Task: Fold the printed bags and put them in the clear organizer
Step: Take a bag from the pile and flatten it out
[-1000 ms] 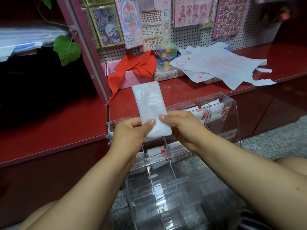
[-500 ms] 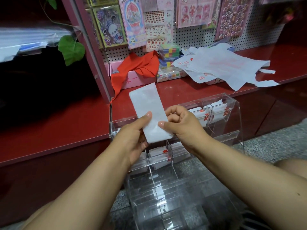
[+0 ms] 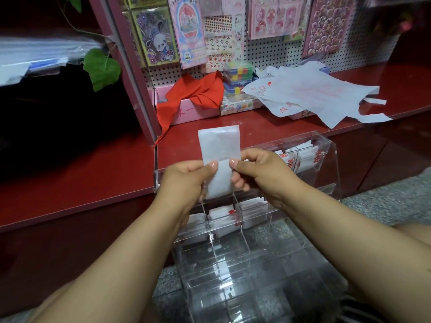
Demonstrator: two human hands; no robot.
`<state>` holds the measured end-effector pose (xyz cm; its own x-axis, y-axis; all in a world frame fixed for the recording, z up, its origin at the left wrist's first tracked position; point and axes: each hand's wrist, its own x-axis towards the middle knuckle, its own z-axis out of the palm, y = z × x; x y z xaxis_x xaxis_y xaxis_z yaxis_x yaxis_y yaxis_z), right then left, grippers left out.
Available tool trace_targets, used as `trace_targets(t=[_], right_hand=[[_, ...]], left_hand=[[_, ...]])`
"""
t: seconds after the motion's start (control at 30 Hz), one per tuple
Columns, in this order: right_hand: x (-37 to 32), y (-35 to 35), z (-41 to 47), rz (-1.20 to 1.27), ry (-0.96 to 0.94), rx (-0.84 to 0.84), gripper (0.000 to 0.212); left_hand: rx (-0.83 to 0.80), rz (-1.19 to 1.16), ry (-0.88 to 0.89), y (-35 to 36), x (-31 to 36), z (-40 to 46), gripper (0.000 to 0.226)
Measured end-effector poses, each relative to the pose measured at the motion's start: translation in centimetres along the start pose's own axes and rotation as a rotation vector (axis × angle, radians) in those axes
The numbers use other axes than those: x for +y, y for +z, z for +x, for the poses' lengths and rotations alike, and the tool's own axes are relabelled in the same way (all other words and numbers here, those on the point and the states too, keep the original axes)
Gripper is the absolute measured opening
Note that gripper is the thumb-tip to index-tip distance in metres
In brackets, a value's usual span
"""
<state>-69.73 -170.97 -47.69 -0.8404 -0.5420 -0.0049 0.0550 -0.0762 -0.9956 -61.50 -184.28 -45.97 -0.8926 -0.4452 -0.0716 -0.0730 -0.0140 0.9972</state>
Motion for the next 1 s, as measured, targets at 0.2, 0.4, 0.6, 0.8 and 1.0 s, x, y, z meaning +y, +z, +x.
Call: trace_targets(t=[0.2,0.4,0.6,0.8,1.0], right_hand=[[0.1,-1.1,-0.1,0.084,-0.056,-0.004,0.016],[0.5,-1.5,-1.0,-0.131,-0.127,0.04,0.024],[0.5,-1.7,-0.7,0.075,-0.037,0.079,0.028],[0.2,-2.8,-1.1,0.014,-0.118,0.122,0.01],[0.1,-5.4,-0.7,-0.278,-0.157,0.139,0.011]], left_hand=[[-0.143,-0.087,-0.083,0.0,-0.2,0.3,0.008],[-0.073,-0.022,0.154,0.7,-1.6,0.5,0.021],[-0.087,0.16,0.301,1.6,-2.3,0.0,0.035],[-0.092,0.104,0.245,3.2,-2.3,0.0,0.01],[-0.082,0.169,0.227,5.3,-1.8,1.7,0.007]])
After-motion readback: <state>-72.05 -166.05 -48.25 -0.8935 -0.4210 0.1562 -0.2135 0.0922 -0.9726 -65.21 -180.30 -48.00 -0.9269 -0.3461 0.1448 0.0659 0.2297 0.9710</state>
